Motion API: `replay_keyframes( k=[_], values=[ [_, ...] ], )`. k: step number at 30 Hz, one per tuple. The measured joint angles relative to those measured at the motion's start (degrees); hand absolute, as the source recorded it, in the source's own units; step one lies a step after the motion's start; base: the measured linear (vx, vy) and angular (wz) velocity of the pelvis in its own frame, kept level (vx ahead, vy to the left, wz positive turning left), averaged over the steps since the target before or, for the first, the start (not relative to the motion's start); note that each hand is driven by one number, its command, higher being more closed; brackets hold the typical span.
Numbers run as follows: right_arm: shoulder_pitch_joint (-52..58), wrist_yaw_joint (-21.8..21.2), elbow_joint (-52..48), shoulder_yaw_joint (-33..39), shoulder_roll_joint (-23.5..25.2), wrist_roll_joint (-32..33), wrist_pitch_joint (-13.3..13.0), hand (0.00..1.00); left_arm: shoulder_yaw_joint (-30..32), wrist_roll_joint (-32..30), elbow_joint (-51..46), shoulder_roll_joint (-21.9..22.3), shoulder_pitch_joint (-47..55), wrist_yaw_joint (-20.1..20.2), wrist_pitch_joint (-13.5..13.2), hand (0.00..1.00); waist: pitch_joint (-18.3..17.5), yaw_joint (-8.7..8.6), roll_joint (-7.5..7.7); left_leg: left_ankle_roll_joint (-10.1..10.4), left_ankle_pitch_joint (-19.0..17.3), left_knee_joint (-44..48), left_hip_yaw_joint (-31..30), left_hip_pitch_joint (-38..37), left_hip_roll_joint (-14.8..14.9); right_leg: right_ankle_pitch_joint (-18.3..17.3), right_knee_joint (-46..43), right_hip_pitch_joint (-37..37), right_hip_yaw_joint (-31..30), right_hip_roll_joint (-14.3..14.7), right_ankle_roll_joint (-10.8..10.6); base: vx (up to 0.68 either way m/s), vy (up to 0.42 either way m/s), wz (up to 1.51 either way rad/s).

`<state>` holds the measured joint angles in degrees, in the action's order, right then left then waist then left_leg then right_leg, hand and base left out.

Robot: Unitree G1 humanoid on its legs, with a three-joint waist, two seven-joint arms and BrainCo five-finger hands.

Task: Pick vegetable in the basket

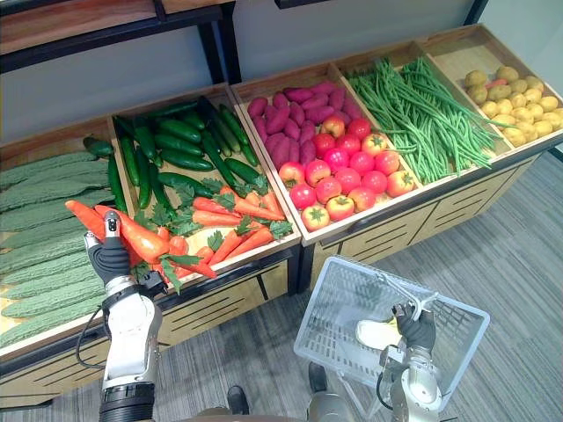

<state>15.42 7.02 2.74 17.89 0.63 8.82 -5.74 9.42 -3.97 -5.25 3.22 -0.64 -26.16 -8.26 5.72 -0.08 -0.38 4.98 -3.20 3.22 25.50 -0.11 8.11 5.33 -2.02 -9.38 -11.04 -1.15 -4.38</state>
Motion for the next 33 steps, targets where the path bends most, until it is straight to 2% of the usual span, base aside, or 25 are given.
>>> replay_keyframes(
  k=[3,4,5,6,7,8,9,10,12,13,15,16,17,18,19,20,21,22,23,24,25,27,28,30,33],
  values=[
    [-0.58,0.58,-2.41,-1.17,0.19,-0.43,0.0,1.0,-1.59,1.25,-2.27,-0.03,-0.06,0.48,-0.61,1.0,-0.13,0.28,0.29,0.37,-5.35,9.22,4.52,1.48,3.1,-0.15,-0.76,-1.2,-3.44,2.02,-0.83,-0.04,0.016,-0.98],
    [-2.01,0.8,-2.34,-1.35,0.16,-0.44,0.03,1.0,-2.07,1.78,-3.34,-0.17,-0.07,1.15,-1.5,1.0,-0.15,0.45,0.59,0.33,-6.62,11.39,7.52,1.51,4.43,-2.13,-0.06,-2.69,0.97,1.28,-0.25,-0.11,0.013,-1.24],
    [-2.78,0.89,-2.33,-1.59,0.16,-0.45,0.03,1.0,-2.23,1.98,-3.48,-0.22,-0.15,1.19,-1.87,1.0,-0.23,0.54,0.5,0.29,-6.79,11.68,9.25,1.39,5.25,-3.26,-0.17,-3.02,5.15,0.45,1.4,-0.1,-0.009,-1.28],
    [-3.66,1.28,-2.14,-2.79,0.22,-0.45,-0.06,1.0,-2.38,2.29,-3.44,-0.48,-0.55,1.33,-2.18,1.0,-0.4,0.64,0.65,0.17,-6.94,11.68,12.06,1.14,6.89,-4.14,-1.13,-4.28,15.49,-2.05,3.37,0.02,-0.014,-1.24],
    [-4.99,1.44,-0.94,-4.51,0.34,-0.45,-0.13,1.0,-2.34,2.32,-3.12,-1.05,-0.45,1.6,-2.25,1.0,-0.43,0.62,1.84,0.37,-6.92,11.32,15.37,-0.36,7.05,-4.32,-3.17,-5.23,27.29,-5.58,5.17,0.04,-0.02,-1.25],
    [-5.57,1.33,-0.32,-5.13,0.39,-0.47,-0.09,1.0,-2.29,2.38,-2.71,-1.26,-0.3,1.98,-2.21,1.0,-0.51,0.72,2.07,0.91,-6.99,11.27,16.78,-1.3,6.87,-3.88,-3.67,-4.89,31.95,-6.81,5.88,0.12,-0.05,-1.43],
    [-6.69,0.95,1.36,-6.33,0.46,-0.54,0.03,1.0,-2.19,2.42,-1.53,-1.46,-0.3,2.74,-2.19,1.0,-0.57,0.91,2.26,1.28,-7.09,11.08,18.74,-3.71,7.26,-1.03,-3.86,-3.7,38.32,-8.02,8.04,0.11,-0.09,-1.2],
    [-6.88,0.44,1.72,-6.95,0.4,-0.62,0.08,1.0,-2.22,2.46,-1.34,-1.44,-0.41,3.27,-2.22,1.0,-0.6,0.67,2.29,1.6,-7.3,10.92,18.76,-4.72,7.33,1.14,-3.87,-3.69,38.33,-7.81,7.24,0.11,-0.116,-1.12],
    [-7.12,0.26,1.8,-7.29,-0.18,-0.99,0.33,1.0,-3.23,2.95,-0.22,-1.18,-1.1,3.95,-2.26,1.0,-0.54,0.4,0.67,2.68,-7.96,10.96,18.93,-5.87,8.87,0.71,-3.66,-4.16,35.67,-5.12,6.82,0.08,-0.097,-0.77],
    [-7.17,0.24,1.84,-7.33,-0.33,-1.02,0.78,1.0,-3.74,3.23,0.55,-1.06,-1.4,4.35,-2.27,1.0,-0.55,0.09,0.46,2.82,-7.98,11.52,19.0,-6.23,9.46,0.23,-3.6,-4.09,35.0,-4.43,6.88,0.09,-0.082,-0.73],
    [-7.43,0.22,2.5,-8.39,-1.09,-0.99,1.9,1.0,-5.97,3.43,3.39,-1.18,-2.13,5.75,-2.24,1.0,-0.54,-0.95,0.36,2.81,-7.93,18.75,17.88,-6.14,13.81,-0.68,-2.96,-2.45,33.17,-1.89,7.58,0.12,-0.081,-0.69],
    [-7.47,0.18,2.49,-9.47,-1.52,-0.76,2.03,1.0,-7.29,3.61,4.52,-1.15,-2.15,6.3,-2.24,1.0,-0.29,-0.81,0.01,1.95,-7.38,25.03,15.59,-5.56,16.95,-0.87,-2.65,-0.96,31.36,0.25,7.83,0.16,-0.144,-1.07],
    [-7.52,0.13,2.48,-11.17,-1.85,-0.45,2.03,1.0,-8.3,3.79,5.38,-1.21,-1.97,6.89,-2.23,1.0,-0.2,-0.54,-0.07,-1.82,-5.03,31.78,10.15,-4.2,18.71,-1.38,-2.45,0.47,28.7,2.21,8.45,0.15,-0.136,-1.12],
    [-7.65,0.12,2.36,-12.17,-1.9,-0.24,2.03,1.0,-8.6,4.14,5.47,-1.35,-1.77,7.21,-2.23,1.0,-0.17,-0.54,-0.01,-4.52,-3.11,35.25,6.12,-2.86,18.79,-1.69,-2.06,1.21,27.15,2.59,8.92,0.17,-0.064,-1.23],
    [-8.21,0.0,1.91,-14.23,-2.06,0.69,2.02,1.0,-9.41,4.55,5.68,-1.32,-1.52,7.35,-2.24,1.0,-0.14,-0.09,-0.04,-3.06,-5.49,39.01,-2.76,0.25,16.27,-1.8,-1.5,1.98,24.31,3.01,9.14,0.18,0.024,-1.25],
    [-9.0,-0.25,1.18,-15.17,-2.25,2.08,2.03,1.0,-10.65,4.57,5.76,-1.32,-1.51,7.5,-2.24,1.0,-0.12,0.33,-0.06,-1.83,-9.71,38.77,-10.23,3.16,11.74,-1.85,-1.22,2.0,21.5,2.94,9.36,0.18,0.045,-1.24],
    [-9.24,-0.6,0.67,-15.43,-2.31,2.82,2.03,1.0,-11.66,4.55,5.82,-1.32,-1.49,7.68,-2.24,1.0,-0.11,0.61,-0.03,-2.04,-11.3,37.87,-13.29,4.49,9.5,-1.78,-0.95,2.13,20.1,2.93,9.46,0.18,0.065,-1.19],
    [-9.62,-1.01,-0.4,-16.31,-2.3,4.22,2.02,1.0,-13.29,4.54,5.82,-1.27,-1.29,8.29,-2.25,1.0,-0.08,0.95,0.01,-2.02,-13.62,34.44,-18.61,6.52,5.45,-1.72,-0.76,2.46,17.55,2.94,9.48,0.14,0.061,-0.89],
    [-9.78,-1.04,-0.88,-16.9,-2.28,4.66,2.03,1.0,-13.95,4.54,5.87,-1.28,-1.11,8.53,-2.24,1.0,-0.04,0.93,-0.02,-2.05,-14.15,32.15,-21.09,7.12,3.63,-1.69,-0.72,2.86,16.54,2.92,9.42,0.19,0.125,-1.18],
    [-10.31,-1.25,-1.59,-18.65,-2.37,5.89,2.0,1.0,-15.08,4.46,5.88,-1.25,-0.54,8.66,-2.25,1.0,-0.03,1.0,0.0,-1.87,-14.04,26.11,-25.74,7.51,0.2,-1.13,-0.83,3.66,13.74,2.99,8.53,0.13,0.13,-1.0],
    [-10.72,-1.63,-1.65,-19.34,-2.38,6.5,2.0,1.0,-15.37,4.4,5.91,-1.26,-0.33,8.59,-2.24,1.0,-0.04,0.98,-0.02,-1.78,-13.79,23.2,-27.23,7.49,-0.97,-0.91,-0.84,3.88,12.22,3.11,8.09,0.12,0.186,-1.18],
    [-10.95,-2.22,-3.37,-20.74,-2.62,7.71,2.0,1.0,-16.53,4.33,5.89,-0.63,-0.6,8.64,-2.29,1.0,0.08,1.25,-0.94,-1.22,-9.32,17.88,-26.9,7.22,-0.93,-0.9,-0.8,4.15,8.23,4.61,6.07,0.07,0.193,-1.17],
    [-10.48,-2.32,-5.36,-22.07,-1.72,9.47,2.03,1.0,-16.73,4.34,5.93,-1.1,-0.61,8.7,-2.22,1.0,-0.25,0.87,-0.06,-1.85,-9.7,16.79,-23.8,6.27,-1.17,-0.1,0.33,4.19,5.61,4.05,4.82,0.07,0.195,-1.03],
    [-9.81,-2.35,-8.61,-23.54,-1.52,11.3,2.02,1.0,-17.76,4.33,5.94,-1.2,-0.9,8.71,-2.21,1.0,-0.33,0.83,0.63,-2.38,-10.0,15.65,-20.38,5.4,-1.59,0.75,1.61,3.89,2.5,3.47,3.64,0.06,0.199,-0.86],
    [-9.41,-3.02,-11.66,-26.03,-1.56,15.06,1.99,1.0,-21.23,4.34,6.72,-1.13,-0.95,9.9,-2.17,1.0,-0.66,0.72,1.02,-3.3,-10.14,12.74,-16.13,3.25,-2.77,1.24,2.78,3.92,-1.64,2.52,2.45,0.05,0.147,-0.7]
  ],
)
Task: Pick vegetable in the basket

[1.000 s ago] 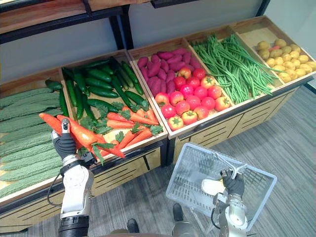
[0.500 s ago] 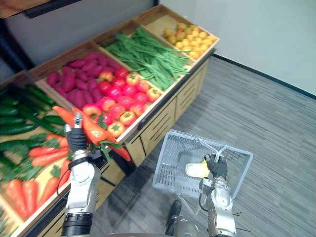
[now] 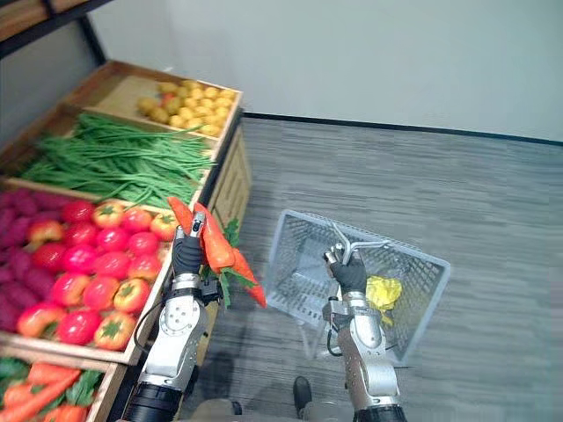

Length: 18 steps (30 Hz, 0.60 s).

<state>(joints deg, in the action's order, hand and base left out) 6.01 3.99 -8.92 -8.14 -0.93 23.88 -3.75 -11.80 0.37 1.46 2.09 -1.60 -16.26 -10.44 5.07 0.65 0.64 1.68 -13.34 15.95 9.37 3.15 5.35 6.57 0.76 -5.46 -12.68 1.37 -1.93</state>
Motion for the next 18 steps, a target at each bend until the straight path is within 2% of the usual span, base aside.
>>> replay_keyframes(
  k=[4,10,18],
  values=[
    [0.83,-0.48,0.0,-3.21,0.07,2.9,0.12,1.0,-4.14,0.01,5.16,0.08,-2.88,1.39,0.68,1.0,-0.43,-0.13,0.33,-0.28,0.07,-1.74,2.26,-1.81,-0.7,0.57,1.24,-0.06,-2.32,-0.38,-0.83,0.08,0.08,-0.29],
    [0.85,-0.46,0.0,-4.77,-0.11,6.73,0.16,1.0,-5.93,0.01,10.66,0.24,-4.61,1.83,1.74,1.0,-1.04,-0.15,0.54,-0.68,1.42,-5.33,2.16,-3.76,-1.57,0.62,1.31,0.11,-2.01,-0.81,-0.96,0.04,0.029,-0.01],
    [1.09,-0.44,0.0,-8.57,-0.19,11.24,0.16,1.0,-8.18,0.01,18.0,-0.1,-4.72,2.33,3.5,1.0,-2.78,-0.17,1.83,-1.19,2.02,-5.9,1.68,-3.73,-2.7,0.77,1.43,0.18,-1.9,-1.97,-1.46,-0.05,0.032,0.03]
  ],
)
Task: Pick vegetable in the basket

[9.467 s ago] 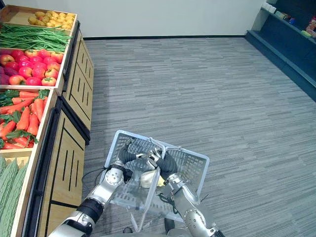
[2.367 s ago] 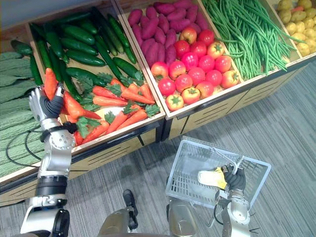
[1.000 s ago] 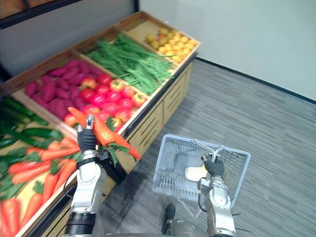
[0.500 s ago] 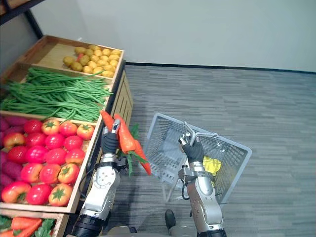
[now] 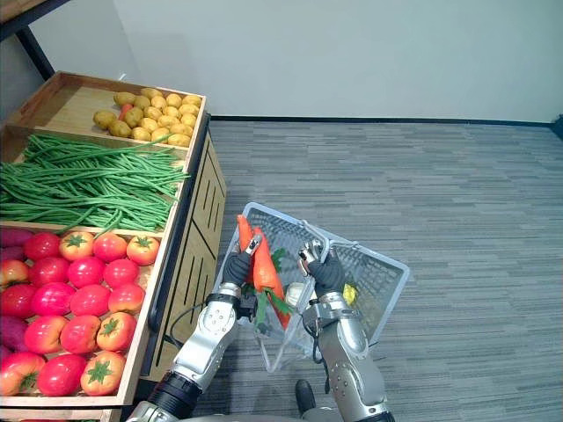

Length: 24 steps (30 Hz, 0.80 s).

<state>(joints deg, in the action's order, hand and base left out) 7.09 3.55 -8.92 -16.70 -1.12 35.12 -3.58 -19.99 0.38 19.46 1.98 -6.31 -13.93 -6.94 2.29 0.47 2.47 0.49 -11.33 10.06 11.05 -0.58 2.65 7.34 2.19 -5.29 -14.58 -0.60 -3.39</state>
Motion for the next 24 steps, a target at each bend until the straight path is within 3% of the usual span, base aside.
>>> replay_keyframes(
  k=[9,10,19,24],
  values=[
    [-0.44,-0.33,0.01,-6.13,-2.34,8.41,0.07,1.0,0.44,-0.01,9.13,-0.64,-4.06,-0.16,1.12,1.0,-0.51,-1.41,1.12,0.04,0.03,0.6,0.42,1.96,-0.68,0.51,0.08,-1.89,-1.13,-0.53,-0.65,-0.04,0.016,-0.03],
    [-0.49,-0.6,0.01,-6.54,-2.5,8.98,0.1,1.0,0.49,-0.01,9.56,-0.76,-4.47,-0.18,1.27,0.0,-0.47,-1.45,1.26,0.03,0.03,0.65,0.44,2.03,-0.68,0.53,0.09,-1.96,-1.14,-0.52,-0.65,0.0,0.0,0.0],
    [-1.23,-2.39,0.13,-7.98,-4.0,10.46,1.73,1.0,2.22,-1.13,14.13,-3.05,-6.52,-0.12,1.79,0.0,-0.37,-2.86,3.0,-0.14,-0.05,0.81,0.18,2.29,-0.74,0.58,0.69,-1.94,-1.12,-0.58,-0.71,0.01,0.005,0.0],
    [-1.23,-2.58,1.19,-7.32,-4.44,9.1,2.01,1.0,2.71,-1.41,14.33,-3.27,-6.52,-0.07,1.79,0.0,-0.37,-2.91,2.99,-0.18,-0.07,0.63,0.07,2.29,-0.78,0.58,0.84,-1.92,-1.07,-0.62,-0.71,0.0,0.0,0.0]
  ],
)
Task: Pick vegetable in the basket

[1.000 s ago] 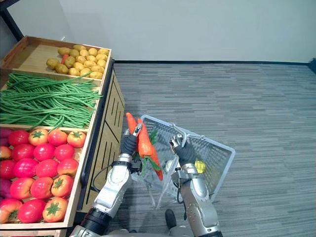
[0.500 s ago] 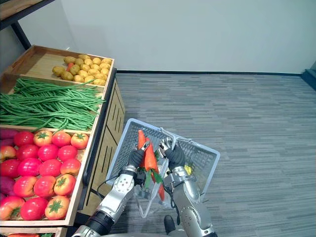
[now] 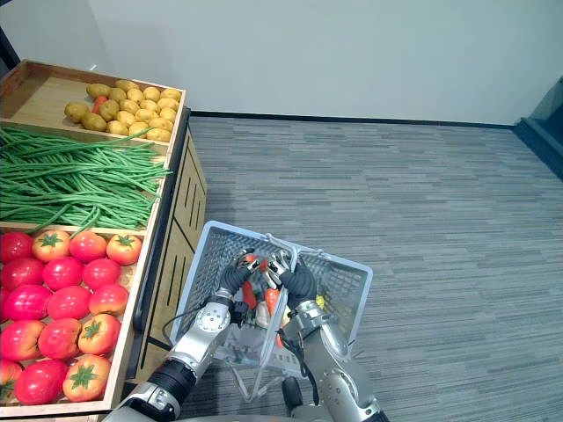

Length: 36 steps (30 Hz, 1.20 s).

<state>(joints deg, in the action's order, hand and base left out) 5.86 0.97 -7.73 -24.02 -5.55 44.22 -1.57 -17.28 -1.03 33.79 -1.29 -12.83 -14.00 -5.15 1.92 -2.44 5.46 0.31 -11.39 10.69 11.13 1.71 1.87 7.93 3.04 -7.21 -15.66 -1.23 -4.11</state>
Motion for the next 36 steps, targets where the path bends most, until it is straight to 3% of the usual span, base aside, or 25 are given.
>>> replay_keyframes(
  k=[9,21,25,29,33,36],
  values=[
    [0.45,0.01,2.04,4.87,0.17,-3.87,0.53,1.0,1.26,-3.17,-1.1,-0.18,0.53,0.66,-0.01,0.0,0.05,-0.03,-0.08,-0.07,0.07,-0.46,-0.33,-0.31,-0.01,0.0,0.21,0.39,0.48,-0.03,0.01,0.0,-0.001,0.0],
    [0.76,-0.14,2.03,19.51,3.31,-15.91,0.91,1.0,3.05,-5.45,-19.17,-1.25,10.61,9.5,-0.64,0.0,0.36,0.22,-0.72,-0.53,0.57,-0.88,-2.97,-0.55,-0.69,-0.09,0.91,1.99,3.24,-0.83,-0.05,-0.01,0.003,0.11],
    [0.48,-0.01,2.03,27.01,4.29,-20.25,0.87,1.0,9.1,0.93,-24.48,-1.18,17.01,12.77,-2.12,0.0,0.84,1.4,-1.64,-0.84,0.85,-1.82,-3.3,-1.18,-1.15,-0.85,0.04,2.02,3.77,-0.97,-0.52,-0.03,0.009,0.09],
    [1.22,0.0,2.59,34.51,3.86,-25.99,0.8,1.0,19.33,3.89,-25.33,-1.29,19.39,11.34,-3.02,0.0,0.78,2.15,-2.34,-0.84,0.86,-1.94,-4.9,-1.45,-1.34,-1.54,-0.13,3.04,5.36,-1.26,-0.34,0.0,0.005,0.19],
    [3.25,0.08,5.83,37.64,4.06,-29.67,0.67,1.0,24.66,3.77,-25.22,-1.34,21.32,9.21,-3.1,0.0,0.47,3.38,-2.83,-0.93,0.95,-2.29,-6.03,-1.57,-1.5,-2.04,-0.11,3.45,6.57,-1.73,-0.28,0.03,0.006,0.18],
    [3.72,0.11,9.66,39.33,4.12,-32.18,0.68,1.0,28.3,2.93,-25.13,-1.03,22.91,8.35,-3.1,0.0,0.31,3.34,-3.22,-1.04,1.47,-2.41,-6.6,-2.02,-1.63,-2.04,-0.11,3.92,7.81,-2.04,-0.28,0.04,0.011,0.14]
  ],
)
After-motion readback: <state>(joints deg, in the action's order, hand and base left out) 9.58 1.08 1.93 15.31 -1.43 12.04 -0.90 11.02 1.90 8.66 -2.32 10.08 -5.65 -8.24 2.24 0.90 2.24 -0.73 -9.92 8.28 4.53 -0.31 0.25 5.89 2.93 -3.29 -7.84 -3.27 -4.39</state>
